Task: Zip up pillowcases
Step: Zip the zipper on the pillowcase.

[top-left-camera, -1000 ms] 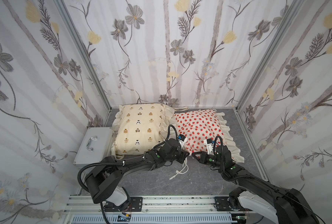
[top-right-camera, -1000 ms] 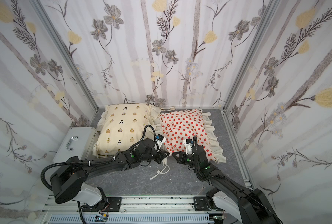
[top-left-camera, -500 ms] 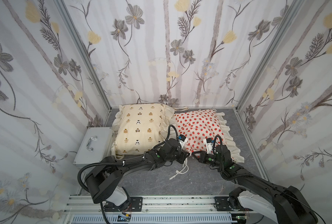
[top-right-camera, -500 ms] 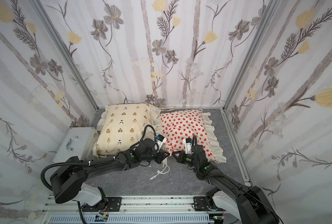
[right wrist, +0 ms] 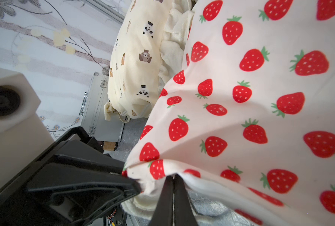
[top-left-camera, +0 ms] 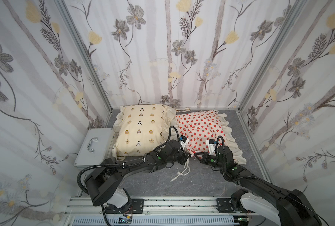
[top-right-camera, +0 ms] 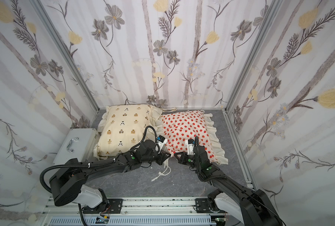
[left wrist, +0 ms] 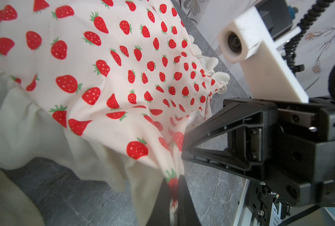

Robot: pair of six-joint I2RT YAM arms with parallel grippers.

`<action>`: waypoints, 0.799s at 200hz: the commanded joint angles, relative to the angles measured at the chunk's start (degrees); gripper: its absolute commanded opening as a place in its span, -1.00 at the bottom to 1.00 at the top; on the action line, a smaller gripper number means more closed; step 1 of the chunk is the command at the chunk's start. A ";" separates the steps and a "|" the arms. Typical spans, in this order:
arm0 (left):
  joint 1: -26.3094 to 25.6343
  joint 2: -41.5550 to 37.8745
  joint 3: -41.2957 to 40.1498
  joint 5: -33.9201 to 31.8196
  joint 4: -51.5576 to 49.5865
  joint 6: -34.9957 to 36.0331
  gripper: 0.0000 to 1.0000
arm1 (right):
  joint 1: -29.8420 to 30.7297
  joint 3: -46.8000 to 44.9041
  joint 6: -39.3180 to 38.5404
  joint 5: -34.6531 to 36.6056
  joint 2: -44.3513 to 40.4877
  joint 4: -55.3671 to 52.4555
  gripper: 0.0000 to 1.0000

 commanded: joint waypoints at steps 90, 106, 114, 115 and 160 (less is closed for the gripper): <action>0.21 -1.97 -1.95 -3.51 4.26 -1.34 -1.00 | 2.01 4.62 0.05 12.68 -1.55 -15.55 -1.00; 0.40 -2.21 -2.52 -3.65 4.93 -1.75 -1.00 | 2.06 5.20 -0.04 13.80 -1.94 -17.91 -1.00; 0.49 -2.44 -2.78 -3.69 5.30 -2.01 -1.00 | 2.20 5.36 -0.13 14.24 -2.10 -18.70 -1.00; 0.49 -2.46 -2.81 -3.69 5.41 -2.06 -1.00 | 2.17 5.40 -0.13 14.22 -2.12 -18.79 -1.00; 0.94 -3.36 -3.85 -5.57 5.91 -3.12 -1.00 | 2.41 6.29 -0.35 19.07 -3.70 -25.06 -1.00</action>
